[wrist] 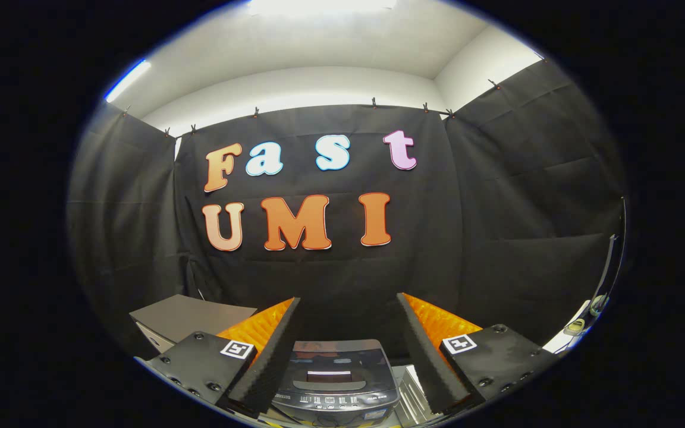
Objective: Put the clothes into the washing machine and then close the washing machine lid.
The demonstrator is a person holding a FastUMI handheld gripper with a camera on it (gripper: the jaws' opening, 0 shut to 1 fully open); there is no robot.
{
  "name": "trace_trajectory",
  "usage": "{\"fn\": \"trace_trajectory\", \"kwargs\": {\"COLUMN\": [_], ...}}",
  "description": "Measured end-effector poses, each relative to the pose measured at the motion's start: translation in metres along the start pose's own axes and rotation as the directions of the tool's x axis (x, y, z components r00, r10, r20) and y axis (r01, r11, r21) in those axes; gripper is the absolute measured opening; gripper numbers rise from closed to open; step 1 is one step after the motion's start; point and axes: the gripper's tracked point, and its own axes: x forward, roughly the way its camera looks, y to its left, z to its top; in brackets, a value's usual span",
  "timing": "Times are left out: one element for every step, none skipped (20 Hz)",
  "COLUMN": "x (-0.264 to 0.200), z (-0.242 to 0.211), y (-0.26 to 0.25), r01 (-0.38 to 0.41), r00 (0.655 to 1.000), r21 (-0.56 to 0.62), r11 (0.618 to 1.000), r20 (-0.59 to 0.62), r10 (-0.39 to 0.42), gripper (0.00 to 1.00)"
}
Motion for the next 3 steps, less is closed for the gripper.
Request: {"fn": "trace_trajectory", "kwargs": {"x": [0.0000, -0.0014, -0.0010], "z": [-0.0001, 0.0005, 0.0005], "y": [-0.0002, -0.0006, -0.0001], "r01": [0.001, 0.002, 0.000], "r00": [1.000, 1.000, 1.000], "r21": [-0.001, -0.002, -0.003], "r11": [1.000, 1.000, 1.000], "r20": [0.000, 0.001, 0.003], "r10": [-0.001, -0.002, 0.000], "gripper": [0.99, 0.99, 0.99]}}
